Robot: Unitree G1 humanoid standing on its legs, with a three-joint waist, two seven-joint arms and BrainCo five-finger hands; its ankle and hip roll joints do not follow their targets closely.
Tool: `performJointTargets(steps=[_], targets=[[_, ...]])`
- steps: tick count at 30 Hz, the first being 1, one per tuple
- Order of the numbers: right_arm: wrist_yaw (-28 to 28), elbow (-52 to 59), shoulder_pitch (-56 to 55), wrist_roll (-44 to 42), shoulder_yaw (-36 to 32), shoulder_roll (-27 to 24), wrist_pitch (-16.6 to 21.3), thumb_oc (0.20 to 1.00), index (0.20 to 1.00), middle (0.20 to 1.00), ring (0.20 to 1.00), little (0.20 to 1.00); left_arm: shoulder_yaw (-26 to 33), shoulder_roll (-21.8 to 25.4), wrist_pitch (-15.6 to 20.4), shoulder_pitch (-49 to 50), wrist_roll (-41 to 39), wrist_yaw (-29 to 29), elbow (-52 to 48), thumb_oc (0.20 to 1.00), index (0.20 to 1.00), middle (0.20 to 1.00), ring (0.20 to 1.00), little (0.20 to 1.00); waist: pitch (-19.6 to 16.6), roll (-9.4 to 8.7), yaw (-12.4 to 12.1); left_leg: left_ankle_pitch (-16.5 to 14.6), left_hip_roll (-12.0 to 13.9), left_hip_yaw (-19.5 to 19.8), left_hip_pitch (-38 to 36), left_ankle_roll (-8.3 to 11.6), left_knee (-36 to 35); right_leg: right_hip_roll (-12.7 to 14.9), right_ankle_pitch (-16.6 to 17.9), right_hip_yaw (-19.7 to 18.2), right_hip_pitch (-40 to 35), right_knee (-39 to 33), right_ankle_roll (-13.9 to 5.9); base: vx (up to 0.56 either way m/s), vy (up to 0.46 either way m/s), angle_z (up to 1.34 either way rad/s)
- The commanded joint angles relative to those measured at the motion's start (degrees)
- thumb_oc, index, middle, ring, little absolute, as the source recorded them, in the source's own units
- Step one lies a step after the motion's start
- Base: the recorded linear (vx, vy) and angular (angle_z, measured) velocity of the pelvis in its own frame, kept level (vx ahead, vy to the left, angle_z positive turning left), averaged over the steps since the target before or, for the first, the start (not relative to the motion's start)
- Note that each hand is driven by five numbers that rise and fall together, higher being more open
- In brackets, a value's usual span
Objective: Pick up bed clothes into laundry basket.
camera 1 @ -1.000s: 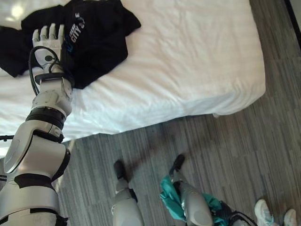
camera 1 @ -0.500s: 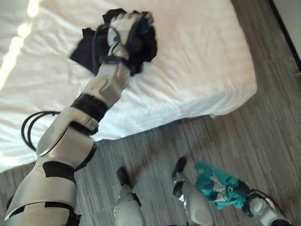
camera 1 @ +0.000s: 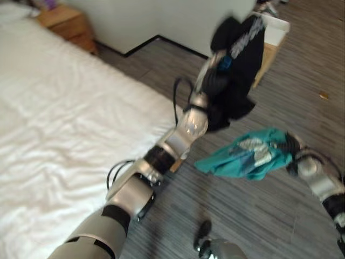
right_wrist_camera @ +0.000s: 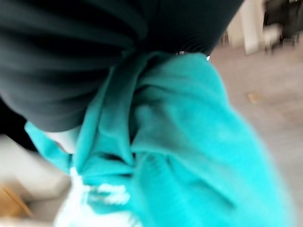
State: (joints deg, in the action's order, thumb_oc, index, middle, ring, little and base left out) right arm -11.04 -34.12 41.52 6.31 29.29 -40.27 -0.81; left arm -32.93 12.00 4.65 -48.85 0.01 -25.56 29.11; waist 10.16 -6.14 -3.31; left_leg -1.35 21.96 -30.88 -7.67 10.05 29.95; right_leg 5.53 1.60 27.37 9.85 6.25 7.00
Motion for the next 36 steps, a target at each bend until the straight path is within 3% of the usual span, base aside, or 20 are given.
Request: performJointTargets(steps=[1, 2, 4, 5, 6, 7, 11, 13, 14, 16, 18, 21, 23, 24, 26, 28, 31, 33, 35, 36], targets=[[-9.31, -4.76, 24.77, -1.40, 2.19, -3.35, 1.18, 0.200, 0.200, 0.200, 0.200, 0.200, 0.92, -2.71, 3.51, -6.90, 0.76, -0.89, -1.62, 0.200, 0.200, 0.200, 0.200, 0.200, 11.52, 1.96, -4.16, 7.88, -4.78, 11.67, 19.84, 0.80, -6.41, 5.91, -2.58, -1.32, -15.22, -9.63, -14.25, 0.35, -0.136, -0.99], [-10.59, -13.09, 34.34, -1.11, 6.32, -0.81, 0.48, 0.200, 0.200, 0.200, 0.200, 0.200, 0.05, -0.59, 2.82, 0.35, 2.68, -0.05, -2.23, 0.200, 0.200, 0.200, 0.200, 0.200, 11.08, 3.28, -7.01, 7.24, -7.76, 11.64, 23.60, -0.02, -13.41, 4.08, -4.63, -3.41, -16.88, -10.85, -14.53, 0.30, -0.042, -1.09], [-10.84, -16.04, 36.93, -1.30, 7.38, 0.23, 0.83, 0.200, 0.200, 0.200, 0.200, 0.200, -0.17, -0.53, 2.63, 2.35, 3.08, 0.12, -1.78, 0.200, 0.200, 0.200, 0.200, 0.200, 10.62, 3.90, -8.68, 9.12, -9.52, 12.63, 24.65, 0.26, -17.85, 3.09, -5.39, -4.34, -17.64, -11.14, -14.77, 0.48, 0.043, -1.08], [-11.39, -6.65, 21.31, 3.49, 4.97, -1.65, 1.27, 0.200, 0.200, 0.200, 0.200, 0.200, 3.69, -0.51, 1.51, 6.77, 2.86, -2.68, -3.59, 0.200, 0.200, 0.200, 0.200, 0.200, 10.96, 4.50, -7.43, 13.71, -9.88, 12.68, 25.43, 0.90, -26.60, 2.16, -6.82, -6.86, -20.24, -11.08, -15.57, 0.50, 0.120, -1.20], [-11.37, -6.52, 21.17, 3.54, 4.83, -1.74, 1.21, 0.200, 0.200, 0.200, 0.200, 0.200, 3.61, -0.52, 1.50, 6.78, 2.86, -2.68, -3.63, 0.200, 0.200, 0.200, 0.200, 0.200, 10.76, 4.64, -7.73, 14.00, -9.62, 12.54, 25.67, 0.79, -26.69, 1.96, -6.46, -7.09, -19.86, -11.16, -15.51, 0.68, 0.198, -1.03], [-11.00, 7.00, 6.12, 0.49, -3.77, -2.91, 6.28, 0.200, 0.200, 0.200, 0.200, 0.200, 9.15, -0.13, 1.52, 9.97, 3.49, -2.28, -4.84, 0.200, 0.200, 0.200, 0.200, 0.200, 11.50, 5.59, -5.37, 14.94, -7.33, 10.26, 27.64, 0.64, -30.27, 1.23, -8.36, -9.56, -22.48, -11.25, -16.14, 0.51, 0.119, -0.71], [-12.44, 9.23, -6.28, 3.66, -11.16, 2.12, 8.30, 0.200, 0.200, 0.200, 0.200, 0.200, 6.75, 1.86, 1.79, 14.44, 5.36, -1.05, -8.20, 0.200, 0.200, 0.200, 0.200, 0.200, 8.23, 4.27, -10.45, 15.49, -9.75, 10.60, 24.04, -3.81, -31.94, -1.16, -13.56, -12.65, -28.35, -6.41, -15.82, 0.74, 0.052, -1.12], [-12.83, 7.21, -7.80, 4.11, -11.84, 2.43, 7.78, 0.200, 0.200, 0.200, 0.200, 0.200, 4.94, 2.53, 1.43, 14.59, 4.39, -1.09, -8.19, 0.200, 0.200, 0.200, 0.200, 0.200, 8.39, 1.87, -11.02, 13.04, -12.88, 9.93, 21.20, -6.61, -31.11, 1.11, -10.34, -11.82, -25.80, 4.18, -19.51, 0.50, -0.015, -0.55], [-13.24, 4.92, -7.34, 3.92, -11.57, 1.87, 7.69, 0.200, 0.200, 0.200, 0.200, 0.200, 4.31, 2.46, 1.03, 13.39, 4.17, -1.15, -7.66, 0.200, 0.200, 0.200, 0.200, 0.200, 8.75, 1.08, -10.63, 11.82, -13.80, 9.51, 19.75, -7.54, -30.92, 2.67, -4.25, -11.58, -23.18, 10.93, -22.00, 0.40, 0.000, 0.09], [-13.50, 0.74, -6.18, 3.67, -11.22, 0.61, 7.43, 0.200, 0.200, 0.200, 0.200, 0.200, 2.68, 3.12, 0.99, 12.53, 4.44, -1.56, -6.95, 0.200, 0.200, 0.200, 0.200, 0.200, 9.18, 3.06, -9.16, 9.76, -13.36, 10.35, 15.17, -8.43, -32.25, 5.23, 3.98, -11.03, -14.49, 24.71, -22.00, 0.40, 0.072, 0.29], [-13.61, -3.64, -5.65, 3.46, -10.86, -0.85, 7.24, 0.200, 0.200, 0.200, 0.200, 0.200, 1.59, 3.19, 1.07, 11.66, 4.60, -1.52, -6.16, 0.200, 0.200, 0.200, 0.200, 0.200, 9.46, 4.09, -7.95, 7.44, -13.99, 11.76, 11.43, -8.61, -33.34, 8.86, 3.63, -8.19, -10.38, 27.93, -22.00, 0.38, 0.071, 0.68], [-13.39, -7.16, -5.85, 2.71, -11.01, -2.77, 7.57, 0.200, 0.200, 0.200, 0.200, 0.200, 0.74, 2.80, 1.15, 10.53, 4.85, -1.26, -5.41, 0.200, 0.200, 0.200, 0.200, 0.200, 9.52, 4.81, -5.83, 5.55, -14.64, 13.71, 8.98, -8.06, -34.24, 9.67, 1.34, -5.89, -6.69, 25.47, -22.00, 0.47, -0.022, 0.96], [-13.69, 3.08, -5.74, 7.80, -10.82, -6.29, 5.15, 0.200, 0.200, 0.200, 0.200, 0.200, 1.12, 2.62, 1.45, 11.37, 4.91, -0.19, -6.60, 0.200, 0.200, 0.200, 0.200, 0.200, 9.87, 3.66, -1.84, 2.24, -16.95, 16.20, 5.68, -6.95, -34.50, 7.30, -2.36, -6.12, -2.89, 13.25, -19.90, 0.44, -0.113, 0.90], [-13.44, 4.03, -6.49, 8.04, -11.29, -6.37, 4.62, 0.200, 0.200, 0.200, 0.200, 0.200, 1.10, 2.63, 1.36, 11.57, 4.94, -0.11, -6.79, 0.200, 0.200, 0.200, 0.200, 0.200, 9.79, 3.91, -1.63, 2.05, -16.67, 16.50, 5.60, -6.84, -34.42, 6.94, -2.20, -5.68, -3.55, 12.49, -19.87, 0.43, -0.124, 0.89], [-14.30, 10.89, -9.44, 11.23, -15.32, -8.63, 3.85, 0.200, 0.200, 0.200, 0.200, 0.200, 3.14, 2.22, 1.71, 12.71, 5.29, -0.05, -7.43, 0.200, 0.200, 0.200, 0.200, 0.200, 9.57, 2.99, 1.61, -1.02, -18.06, 17.07, 2.35, -6.30, -34.65, 5.79, 0.10, -7.12, -0.71, 2.38, -19.31, 0.46, -0.094, 0.78], [-15.57, 11.45, -9.32, 12.58, -17.03, -8.82, 2.39, 0.200, 0.200, 0.200, 0.200, 0.200, 3.80, 1.63, 1.93, 13.22, 5.47, 0.11, -7.01, 0.200, 0.200, 0.200, 0.200, 0.200, 8.52, 2.82, 2.87, -4.07, -18.48, 17.38, -1.78, -5.48, -34.93, 7.61, 4.92, -3.44, 1.68, -4.00, -20.41, 0.60, -0.149, 0.35], [-14.63, 15.91, -10.82, 13.56, -19.35, -8.02, 1.18, 0.200, 0.200, 0.200, 0.200, 0.200, 6.06, 2.43, 2.48, 15.15, 5.68, 1.07, -8.77, 0.200, 0.200, 0.200, 0.200, 0.200, 6.86, 2.70, 4.40, -9.13, -18.71, 18.08, -9.13, -4.59, -34.73, 10.16, 8.05, 1.89, 4.22, -6.48, -20.73, 0.64, -0.174, 0.26], [-13.81, 18.06, -12.93, 12.84, -20.38, -7.36, 1.68, 0.200, 0.200, 0.200, 0.200, 0.200, 5.82, 1.99, 2.57, 14.90, 5.70, 1.09, -8.19, 0.200, 0.200, 0.200, 0.200, 0.200, 6.11, 2.66, 5.47, -10.82, -18.63, 19.10, -10.75, -4.58, -33.89, 9.65, 8.01, 1.32, 3.22, -6.76, -20.30, 0.59, -0.158, 0.24], [-12.71, 20.70, -18.11, 12.19, -21.11, -5.71, 3.04, 0.200, 0.200, 0.200, 0.200, 0.200, 5.62, 0.72, 2.25, 15.52, 5.38, 1.30, -7.97, 0.200, 0.200, 0.200, 0.200, 0.200, 4.48, 5.06, 6.78, -7.28, -15.46, 19.74, -10.66, -1.76, -22.90, 6.63, 7.77, 1.79, -0.93, -7.01, -17.51, 0.63, -0.207, 0.43], [-12.66, 20.89, -18.44, 12.20, -21.36, -5.73, 3.03, 0.200, 0.200, 0.200, 0.200, 0.200, 5.48, 0.66, 2.26, 15.55, 5.40, 1.28, -7.96, 0.200, 0.200, 0.200, 0.200, 0.200, 4.33, 4.84, 7.09, -7.05, -15.54, 20.23, -10.18, -1.67, -22.65, 6.89, 7.95, 2.22, -0.95, -7.20, -17.35, 0.45, -0.331, 0.47]])
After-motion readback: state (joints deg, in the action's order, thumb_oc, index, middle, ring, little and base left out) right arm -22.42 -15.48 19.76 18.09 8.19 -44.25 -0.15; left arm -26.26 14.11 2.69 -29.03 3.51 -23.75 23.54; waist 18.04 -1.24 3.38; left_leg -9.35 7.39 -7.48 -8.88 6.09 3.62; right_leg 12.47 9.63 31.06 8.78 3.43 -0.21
